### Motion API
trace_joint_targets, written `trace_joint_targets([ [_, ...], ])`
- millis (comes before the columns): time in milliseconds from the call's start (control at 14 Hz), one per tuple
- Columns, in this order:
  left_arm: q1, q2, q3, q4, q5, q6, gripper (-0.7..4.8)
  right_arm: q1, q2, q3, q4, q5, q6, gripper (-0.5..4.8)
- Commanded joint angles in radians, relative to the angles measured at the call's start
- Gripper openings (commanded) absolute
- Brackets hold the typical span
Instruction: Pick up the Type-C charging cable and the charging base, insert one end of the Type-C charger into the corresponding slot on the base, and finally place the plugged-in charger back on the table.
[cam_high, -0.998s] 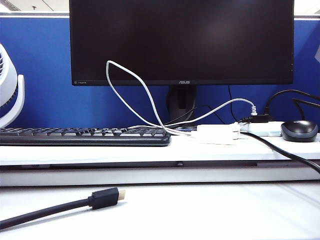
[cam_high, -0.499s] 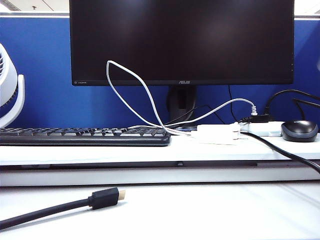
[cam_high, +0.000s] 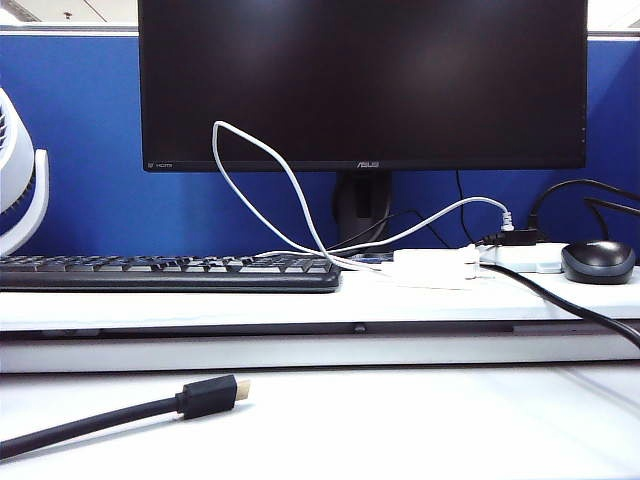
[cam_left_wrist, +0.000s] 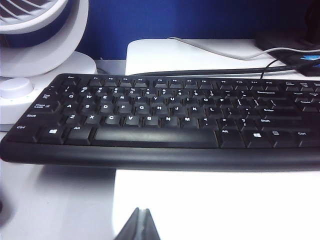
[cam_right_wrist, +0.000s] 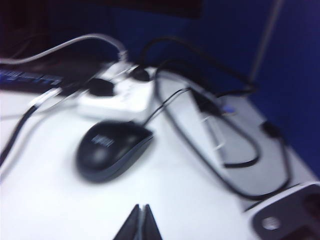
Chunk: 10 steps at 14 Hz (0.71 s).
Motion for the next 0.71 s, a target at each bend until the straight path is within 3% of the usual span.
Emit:
trace_joint_targets([
  [71, 0.0, -0.002, 0.0, -0.011, 0.008, -0.003, 0.03, -0.016, -0.024, -0.007, -0.148, -0.136, 0.002, -0.01],
  [214, -0.001, -0.002, 0.0, -0.011, 0.008, -0.003, 0.03, -0.017, -0.042, -0.007, -0.249, -0.125, 0.003, -0.01],
  [356, 0.0, -0.002, 0.0, -0.011, 0.008, -0.004, 0.03, -0.019, -0.077, -0.007, -0.248, -0.116, 0.003, -0.01],
  [428, 0.0, -0.002, 0.0, -0.011, 0.007, -0.003, 0.03, -0.029, -0.127, -0.007, -0.23, -0.037, 0.003, -0.01],
  [713, -0.001, -0.001, 0.0, -0.01, 0.008, -0.003, 0.03, -0.063, -0.127, -0.007, -0.23, -0.026, 0.003, -0.01],
])
